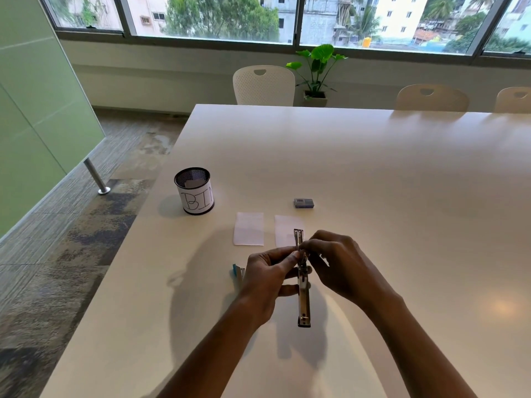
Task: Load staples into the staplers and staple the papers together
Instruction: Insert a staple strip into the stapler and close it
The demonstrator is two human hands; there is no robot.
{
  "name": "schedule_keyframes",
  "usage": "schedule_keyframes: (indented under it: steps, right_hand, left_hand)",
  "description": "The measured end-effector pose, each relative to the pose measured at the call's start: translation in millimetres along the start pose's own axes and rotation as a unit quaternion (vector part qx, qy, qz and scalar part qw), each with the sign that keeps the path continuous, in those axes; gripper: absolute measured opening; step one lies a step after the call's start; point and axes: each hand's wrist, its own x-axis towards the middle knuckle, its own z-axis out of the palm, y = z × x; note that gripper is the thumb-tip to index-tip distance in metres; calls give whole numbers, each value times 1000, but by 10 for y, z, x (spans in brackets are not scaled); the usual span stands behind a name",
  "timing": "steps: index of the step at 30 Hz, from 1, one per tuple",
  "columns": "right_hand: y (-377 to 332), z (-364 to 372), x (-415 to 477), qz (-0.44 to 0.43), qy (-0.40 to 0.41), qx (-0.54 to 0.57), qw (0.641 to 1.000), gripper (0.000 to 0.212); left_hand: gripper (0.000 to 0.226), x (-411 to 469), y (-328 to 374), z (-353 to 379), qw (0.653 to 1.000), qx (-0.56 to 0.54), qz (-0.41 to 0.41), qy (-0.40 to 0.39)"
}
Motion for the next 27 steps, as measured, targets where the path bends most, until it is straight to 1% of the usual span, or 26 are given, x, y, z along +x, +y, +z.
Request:
schedule_keyframes:
  steps: [2,5,7,9,11,13,16,18,20,22,24,27]
  right_hand:
    - [-4,1,-7,-14,-7,-34,999,20]
    - [-14,6,-14,-18,-6,-54,998,20]
    - [-3,8,-1,10,16,-4,1000,18]
    - [33,12,18,73,42,93,992,14]
    - [75,25,38,146,43,184,971,12]
    - [105,47,54,205,26,270,940,12]
    - [117,75,68,265,13,369,891,16]
    - [118,98,84,291,20,398,870,23]
    - [114,113,106,315,27,417,852,33]
    - [117,117,128,329,28,435,838,38]
    - [126,120,149,333,32,450,828,34]
    - [137,129,175,331,44,450,828,25]
  left_hand:
    - [35,-8,0,9,1000,4,0,-7]
    - [35,-13,4,9,1000,3,4,-10]
    - [34,-13,16,-1,1000,-3,4,-9]
    - [29,-5,17,-12,1000,1,1,-7]
    - [27,-6,16,-11,1000,5,-2,-8]
    - [28,-13,6,0,1000,8,-2,-11]
    - [20,-25,-13,20,1000,9,-1,-8]
    - [15,-25,-23,22,1000,8,-2,-7]
    - [16,-25,-36,28,1000,11,-5,-6]
    - [17,-32,-42,41,1000,13,-6,-5]
    - [18,-38,-41,51,1000,9,-7,-3]
    - [18,-49,-39,53,1000,4,-11,-4]
